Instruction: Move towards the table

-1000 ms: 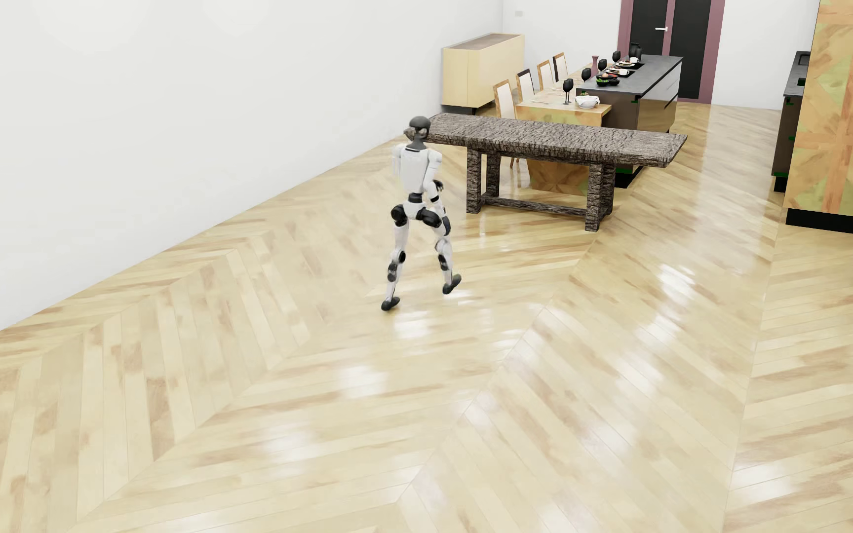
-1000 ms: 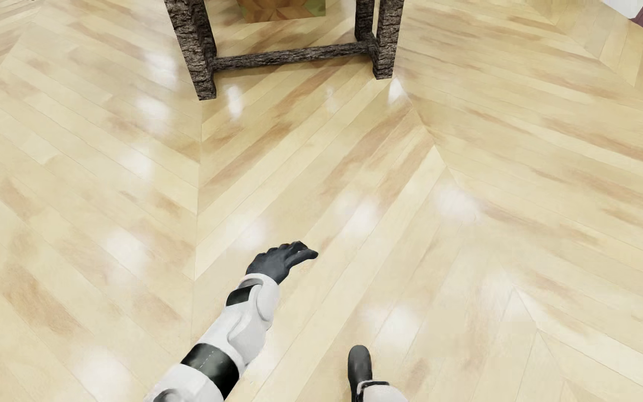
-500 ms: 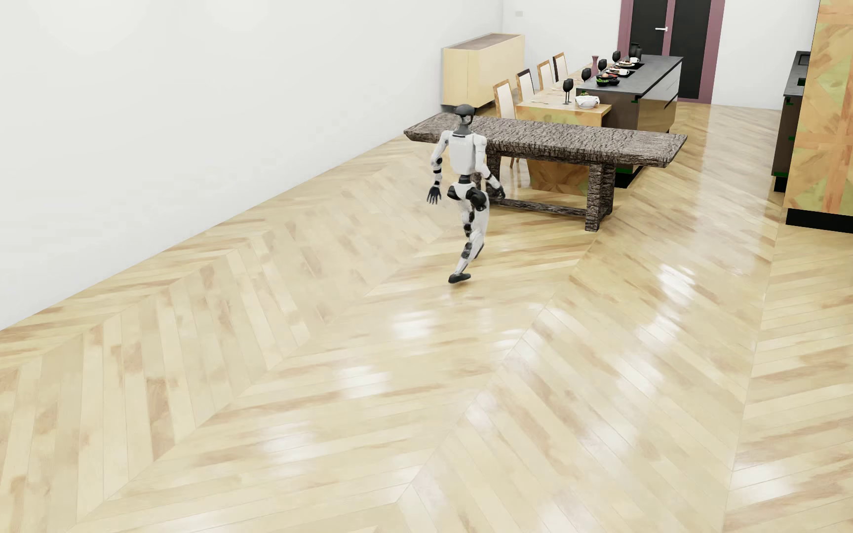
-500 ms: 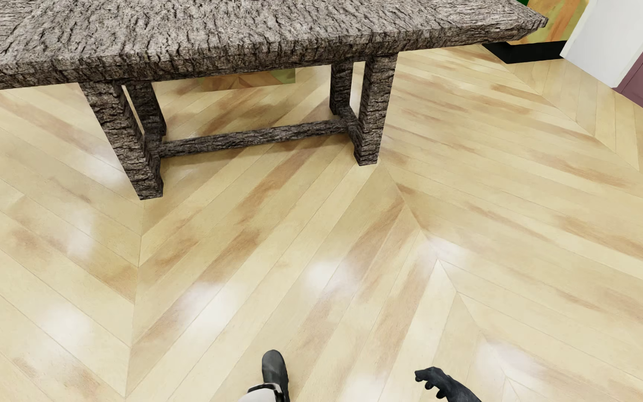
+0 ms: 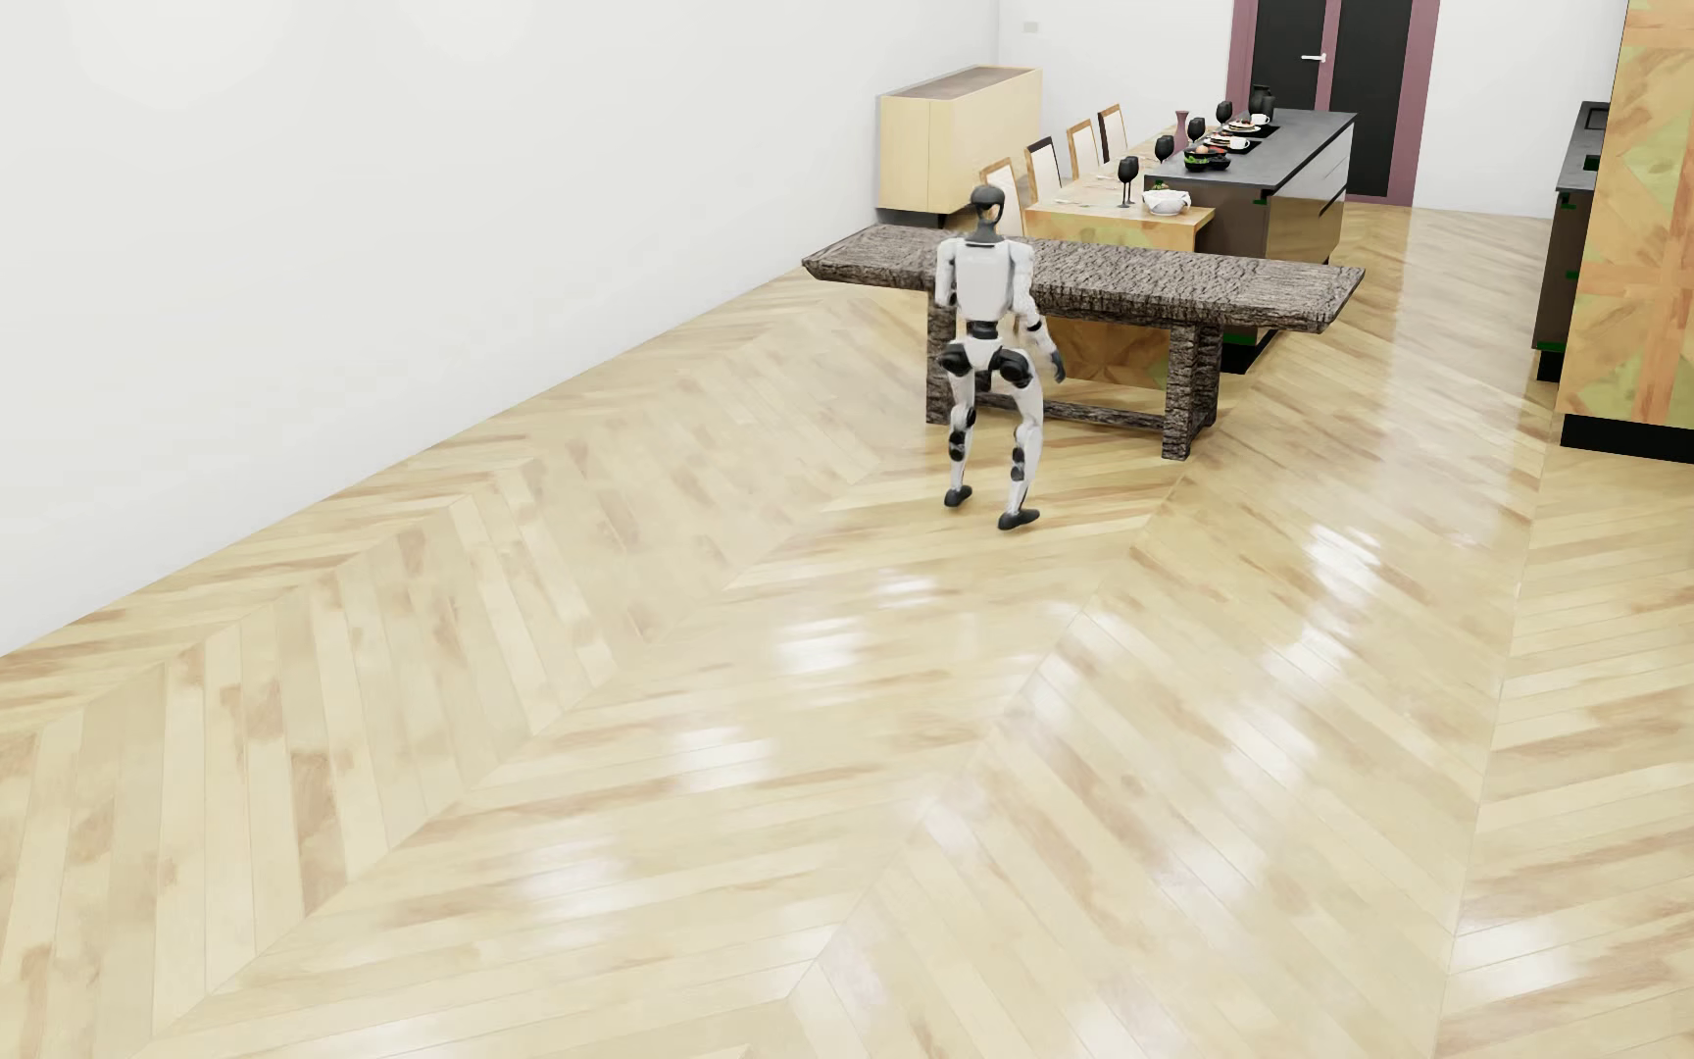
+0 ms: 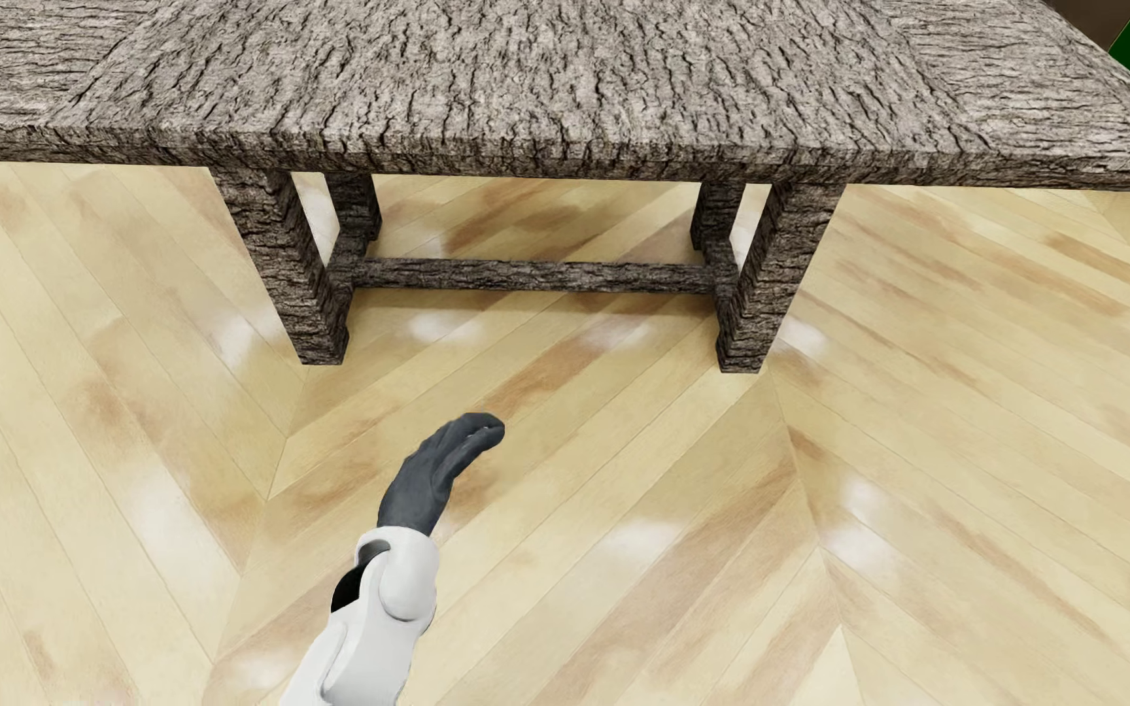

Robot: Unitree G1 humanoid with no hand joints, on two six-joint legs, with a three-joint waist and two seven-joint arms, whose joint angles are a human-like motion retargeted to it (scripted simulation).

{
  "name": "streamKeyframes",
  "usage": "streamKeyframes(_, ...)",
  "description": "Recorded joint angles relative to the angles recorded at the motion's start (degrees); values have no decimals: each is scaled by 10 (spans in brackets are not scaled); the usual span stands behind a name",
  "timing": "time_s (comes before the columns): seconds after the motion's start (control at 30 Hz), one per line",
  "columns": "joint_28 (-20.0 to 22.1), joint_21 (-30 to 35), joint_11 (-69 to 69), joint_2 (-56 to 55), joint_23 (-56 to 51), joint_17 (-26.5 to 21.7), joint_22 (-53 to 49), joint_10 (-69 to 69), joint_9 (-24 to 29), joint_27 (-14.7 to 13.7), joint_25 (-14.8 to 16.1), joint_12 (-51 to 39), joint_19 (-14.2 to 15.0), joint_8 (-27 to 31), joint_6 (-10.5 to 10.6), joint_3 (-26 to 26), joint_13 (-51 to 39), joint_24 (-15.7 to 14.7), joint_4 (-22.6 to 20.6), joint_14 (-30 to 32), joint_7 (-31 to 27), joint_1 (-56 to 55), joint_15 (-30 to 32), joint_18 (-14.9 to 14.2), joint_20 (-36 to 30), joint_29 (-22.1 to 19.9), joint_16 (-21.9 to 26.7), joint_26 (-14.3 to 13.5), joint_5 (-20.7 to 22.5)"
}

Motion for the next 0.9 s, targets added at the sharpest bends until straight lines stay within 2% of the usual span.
streamKeyframes(0.07, 13, 19, -52, 31, 35, 7, -8, -12, 0, 23, -21, 9, -11, -26, 5, -1, -20, -15, 8, 6, -12, 7, 16, -14, 15, 10, -9, 12, 20)
streamKeyframes(0.1, 13, 42, -77, 45, 47, 3, 10, -22, -1, 21, -39, 14, -11, -34, 9, 1, -27, -6, 13, 4, -15, 13, 22, -35, 16, 28, -9, 28, 28)
streamKeyframes(0.13, 4, 66, -100, 57, 53, -3, 40, -25, -2, 11, -57, 18, -9, -40, 14, 4, -34, 16, 19, -8, -17, 19, 27, -54, 11, 47, -4, 50, 36)
streamKeyframes(0.2, -45, 95, -135, 77, 51, -13, 129, 13, -4, -10, -73, 30, -8, -35, 22, 7, -49, 71, 37, -52, -7, 29, 34, -30, -12, 67, 11, 104, 53)
streamKeyframes(0.23, -75, 97, -151, 86, 45, -14, 181, 35, -6, -15, -70, 39, -8, -27, 27, 8, -57, 82, 50, -71, 7, 41, 37, -18, -21, 64, 15, 129, 61)
streamKeyframes(0.27, -97, 92, -168, 94, 37, -12, 234, 40, -8, -18, -63, 52, -8, -16, 32, 8, -66, 76, 62, -79, 20, 59, 41, -17, -22, 56, 15, 151, 70)
streamKeyframes(0.33, -108, 70, -198, 105, 16, -1, 325, -14, -16, -26, -39, 93, -7, 16, 43, 6, -82, 35, 80, -89, 52, 110, 51, -34, -13, 31, 9, 183, 88)
streamKeyframes(0.4, -124, 42, -205, 100, 0, 11, 405, -69, -24, -42, -11, 129, -7, 51, 53, 4, -85, 6, 94, -94, 106, 152, 56, -27, -31, -2, 0, 198, 97)
streamKeyframes(0.5, -176, 13, -192, 89, -8, 23, 451, -107, -28, -48, 16, 171, -3, 83, 60, 5, -66, 0, 94, -92, 145, 183, 51, -24, -73, -29, -1, 194, 97)
streamKeyframes(0.57, -176, 3, -188, 89, 4, 26, 441, -98, -29, -37, 15, 178, 0, 88, 61, 8, -43, -16, 93, -99, 151, 183, 48, -20, -65, -22, 3, 191, 94)
streamKeyframes(0.67, -108, -10, -187, 97, 61, 25, 404, -94, -29, 15, -9, 155, 4, 79, 58, 13, -19, -20, 86, -105, 146, 185, 44, -17, -46, 6, 10, 187, 86)
streamKeyframes(0.73, -71, -7, -181, 100, 98, 20, 375, -94, -29, 47, -36, 125, 6, 70, 55, 15, -5, -18, 80, -108, 138, 186, 38, -15, -40, 39, 16, 170, 79)
streamKeyframes(0.77, -57, -5, -178, 101, 108, 19, 359, -94, -29, 54, -49, 108, 8, 66, 53, 15, 1, -20, 76, -109, 133, 184, 35, -15, -36, 53, 16, 160, 76)
streamKeyframes(0.83, -36, -10, -178, 102, 104, 22, 325, -92, -29, 51, -60, 79, 10, 56, 48, 14, 13, -26, 71, -111, 124, 179, 33, -14, -27, 66, 15, 143, 70)
streamKeyframes(0.9, -22, -23, -181, 104, 80, 30, 292, -90, -30, 33, -55, 60, 12, 50, 45, 10, 22, -23, 66, -113, 119, 175, 33, -13, -27, 53, 15, 129, 66)
